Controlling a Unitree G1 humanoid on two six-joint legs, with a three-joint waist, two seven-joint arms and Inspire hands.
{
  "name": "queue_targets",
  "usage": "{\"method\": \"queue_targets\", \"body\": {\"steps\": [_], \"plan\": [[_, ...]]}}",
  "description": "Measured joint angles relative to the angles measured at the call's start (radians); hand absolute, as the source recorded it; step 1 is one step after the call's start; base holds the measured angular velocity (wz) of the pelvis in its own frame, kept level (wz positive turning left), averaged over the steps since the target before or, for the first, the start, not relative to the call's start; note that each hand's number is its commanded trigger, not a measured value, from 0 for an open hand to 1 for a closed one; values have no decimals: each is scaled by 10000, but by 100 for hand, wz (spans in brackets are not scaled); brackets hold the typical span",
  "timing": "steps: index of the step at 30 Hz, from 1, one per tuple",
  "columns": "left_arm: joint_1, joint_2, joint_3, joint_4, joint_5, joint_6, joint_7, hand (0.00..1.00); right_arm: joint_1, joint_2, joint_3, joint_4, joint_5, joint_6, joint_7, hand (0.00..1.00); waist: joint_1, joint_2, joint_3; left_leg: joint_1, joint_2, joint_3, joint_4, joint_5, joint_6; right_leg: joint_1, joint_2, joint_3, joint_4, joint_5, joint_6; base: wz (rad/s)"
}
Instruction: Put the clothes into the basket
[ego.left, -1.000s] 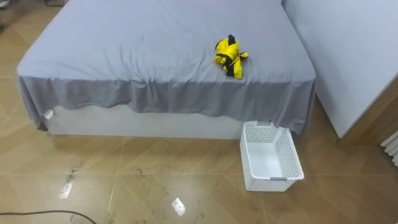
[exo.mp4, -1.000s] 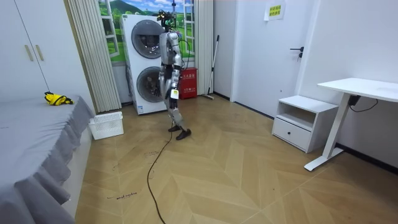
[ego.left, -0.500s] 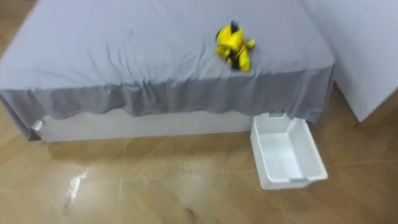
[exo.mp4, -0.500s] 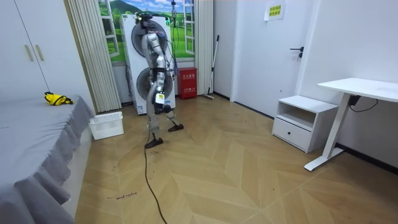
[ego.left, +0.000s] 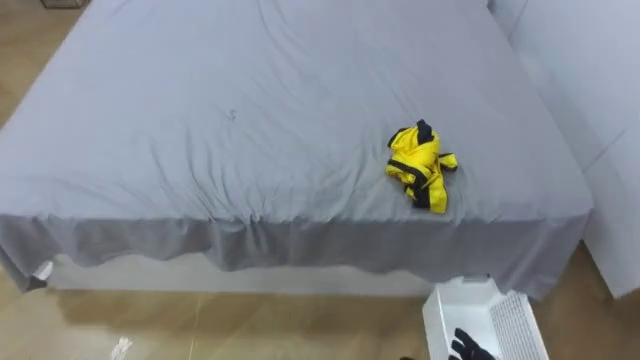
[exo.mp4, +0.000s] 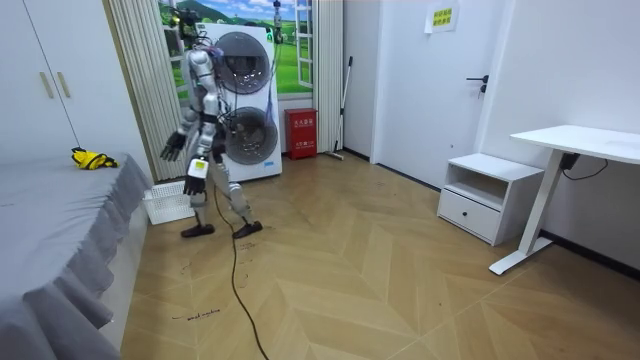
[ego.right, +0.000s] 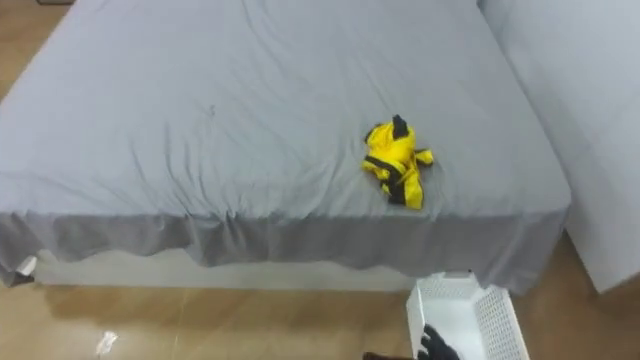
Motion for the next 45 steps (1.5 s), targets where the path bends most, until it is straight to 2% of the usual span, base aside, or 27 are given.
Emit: {"method": "queue_targets", "body": {"steps": [1,2,3,4,5,6,7,8,9,10,11,13,14,15,16,17,18,20,22,25,27,31,33,36,40,42,45], "plan": [[60,-31,25,61,8,5,-15,0,-22,-29,-3,-343,-9,-47,-63,0,163,127,-70,159,299,1,107,-252,-421,116,287,108,-9,304,-142,-20],[230,-21,78,94,52,15,-28,0,-142,-30,-13,-605,-4,-102,-154,0,217,379,-71,249,647,29,322,-437,-826,368,554,-123,321,49,-281,-15],[279,-26,153,106,52,30,-40,0,-216,-31,-15,-743,6,-106,-202,0,184,495,-6,321,797,66,496,-463,-979,482,639,-221,492,-133,-332,4],[367,-28,298,64,53,35,-73,0,-192,-35,-43,-1152,-10,-88,-337,0,70,589,49,320,922,166,1163,-397,-1382,765,706,-233,742,-483,-371,24],[504,-15,404,-133,31,33,-64,0,-143,-45,-41,-1520,67,-67,-416,0,-55,572,61,199,1017,345,2082,-50,-1717,1126,703,-288,878,-804,-386,22],[597,6,431,-243,18,31,-63,0,-136,-46,-33,-1677,135,-63,-415,0,-97,530,75,142,1021,343,2588,213,-1759,1327,698,-406,962,-972,-387,0],[815,20,504,-335,37,15,-51,0,-111,-51,-23,-1980,168,-51,-443,0,-141,463,68,-43,1047,388,3727,840,-1778,1877,639,-623,808,-1217,-423,-27],[1066,13,654,-310,17,2,-42,0,-117,-58,-22,-2202,218,-65,-506,0,-149,370,55,-308,1192,498,4850,1420,-1831,2612,657,-508,189,-1406,-369,-30],[1070,12,716,-306,-19,-2,-40,0,-141,-78,-24,-2278,268,-121,-565,0,-189,350,64,-504,1246,481,5317,1404,-1780,2913,683,-365,-68,-1515,-266,-13],[1019,25,719,-342,-74,-6,1,0,-214,-97,-37,-2354,383,-191,-763,0,-379,270,122,-1119,1445,455,6008,936,-1435,3248,717,-252,-284,-1637,-197,7],[967,43,710,-457,-210,-33,35,0,-185,-86,-45,-2524,516,-191,-946,0,-406,159,156,-1806,1494,431,6202,331,-1337,3501,664,-26,-462,-1687,-149,0],[935,46,725,-553,-692,-215,70,0,-128,-84,-26,-2692,628,-160,-1094,0,-238,-91,201,-2819,1470,392,5624,-276,-1431,3733,564,329,-620,-1717,-92,-47],[936,45,735,-647,-947,-330,88,0,45,-87,-67,-3065,628,-36,-1206,0,-138,-123,179,-3353,1476,237,4699,-358,-1513,3792,561,490,-583,-1763,-15,-65],[931,35,736,-683,-1068,-403,91,0,125,-94,-98,-3261,606,23,-1281,0,-43,-121,142,-3571,1522,189,4103,-311,-1536,3787,559,626,-564,-1820,61,-74],[926,13,765,-720,-1161,-467,94,0,174,-97,-118,-3498,556,55,-1405,0,58,-130,82,-3875,1646,421,3619,162,-975,3743,501,963,-375,-1997,221,-59],[963,12,712,-707,-1139,-439,94,0,249,-112,-110,-3721,551,105,-1503,0,-54,-102,-35,-3563,1507,556,3174,286,-860,3720,387,1078,-234,-1981,366,-42],[966,19,697,-706,-1133,-437,85,0,309,-145,-120,-3874,552,107,-1530,0,-145,-147,-59,-3328,1418,627,2912,336,-797,3774,317,1158,-256,-1962,410,-12],[1057,32,515,-684,-1116,-387,27,0,343,-333,-139,-4143,540,51,-1622,0,-135,-230,-91,-2699,1017,825,2093,546,-682,3904,47,1345,-386,-2018,599,-20],[1120,25,513,-690,-1116,-345,-16,0,343,-333,-134,-4362,442,-92,-1684,0,-174,-238,-111,-2649,838,828,1865,614,-646,3921,-80,1313,-627,-2007,649,-11],[1048,24,554,-593,-1101,-225,-189,0,308,-335,-121,-4477,472,-112,-1645,0,-67,-159,-70,-2762,702,803,1566,763,-602,3723,-139,1216,-620,-1993,678,3],[927,37,569,-473,-1084,-198,-197,0,118,-338,-119,-4339,382,-139,-1623,0,-110,-135,-62,-2927,588,616,1347,942,-580,3471,-273,1039,-614,-1993,679,22],[433,71,579,-30,-1097,46,-230,0,-1095,-387,-108,-2863,117,-203,-1645,0,3,-114,55,-3282,469,564,1174,1076,-571,3078,-315,899,-608,-1993,679,7],[250,102,593,77,-1092,61,-258,0,-1514,-395,-69,-2584,116,-202,-1699,0,64,-136,66,-3581,429,563,1091,1254,-554,2826,-388,729,-573,-1994,681,9],[60,120,790,199,-1000,74,-400,0,-2018,-431,-70,-2199,-236,-202,-1773,0,224,-254,136,-3869,401,544,898,1451,-539,2460,-440,653,-562,-1993,682,8],[14,141,798,266,-1097,67,-450,0,-2512,-604,93,-1259,-283,-203,-1847,0,269,-277,137,-4099,273,180,918,1509,-524,2365,-461,289,-572,-1993,682,23],[-6,153,796,276,-1143,84,-451,0,-2788,-681,159,-609,-242,-215,-1842,0,296,-285,136,-4129,280,109,921,1511,-520,2360,-487,244,-573,-1992,684,12],[-130,174,791,370,-1248,148,-481,0,-3204,-856,157,514,-70,-220,-1880,0,519,-281,136,-4174,290,93,908,1513,-515,2320,-481,226,-571,-1988,693,0]]}}
